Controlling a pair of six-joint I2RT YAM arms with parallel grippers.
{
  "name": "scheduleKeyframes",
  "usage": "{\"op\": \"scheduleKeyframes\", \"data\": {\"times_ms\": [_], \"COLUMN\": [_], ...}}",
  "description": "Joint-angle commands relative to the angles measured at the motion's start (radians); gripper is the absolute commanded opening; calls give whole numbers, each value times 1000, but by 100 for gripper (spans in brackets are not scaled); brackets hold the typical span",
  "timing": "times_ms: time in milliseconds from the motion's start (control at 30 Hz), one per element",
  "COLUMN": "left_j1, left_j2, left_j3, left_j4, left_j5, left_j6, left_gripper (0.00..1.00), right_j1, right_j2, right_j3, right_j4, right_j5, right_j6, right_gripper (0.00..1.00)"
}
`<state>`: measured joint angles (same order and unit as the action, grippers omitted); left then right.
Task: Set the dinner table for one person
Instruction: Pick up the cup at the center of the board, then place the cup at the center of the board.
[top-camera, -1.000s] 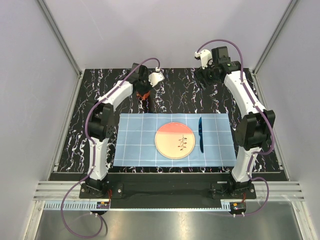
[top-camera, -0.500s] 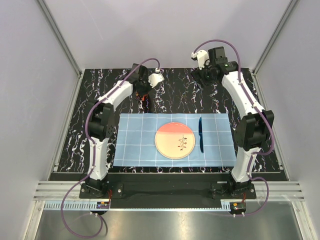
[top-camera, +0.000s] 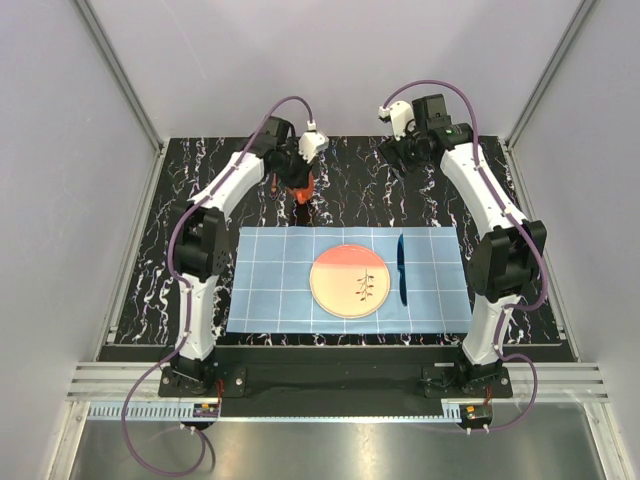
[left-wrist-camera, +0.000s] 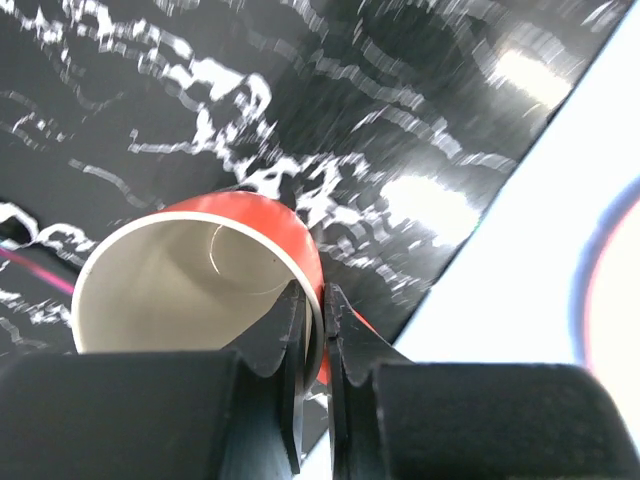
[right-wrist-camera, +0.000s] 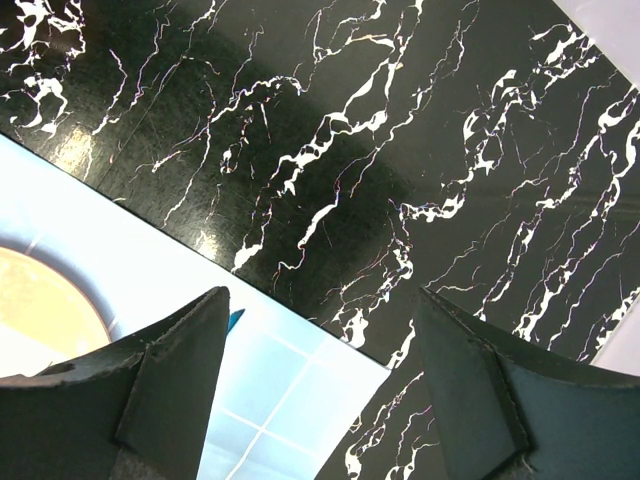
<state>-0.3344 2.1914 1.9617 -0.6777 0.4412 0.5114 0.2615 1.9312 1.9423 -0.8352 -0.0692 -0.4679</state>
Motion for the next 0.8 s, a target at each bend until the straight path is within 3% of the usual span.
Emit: {"op": "scheduleKeyframes", "data": {"times_ms": [0,167,467,767], "left_j1": [-31,-78,-126,-176], "left_j2": [-32,-7,1,11], "left_j3": [114,138,48,10], "left_j4": [47,53,107,102], "left_j5": [117,120,119,57], "left_j6": [-148,-180,-183,-143], "left_gripper": [0,0,0,0], "right_j1": [13,16,27,10], "right_j2": [-38,-44,-69,-149], "right_j3": [-5,-16,-40,-155], "right_j4": [33,35,36,113], "right_j5": [12,12,25,155], "right_j6": [-9,-12,-12,4], "right_gripper": [80,80,79,79]}}
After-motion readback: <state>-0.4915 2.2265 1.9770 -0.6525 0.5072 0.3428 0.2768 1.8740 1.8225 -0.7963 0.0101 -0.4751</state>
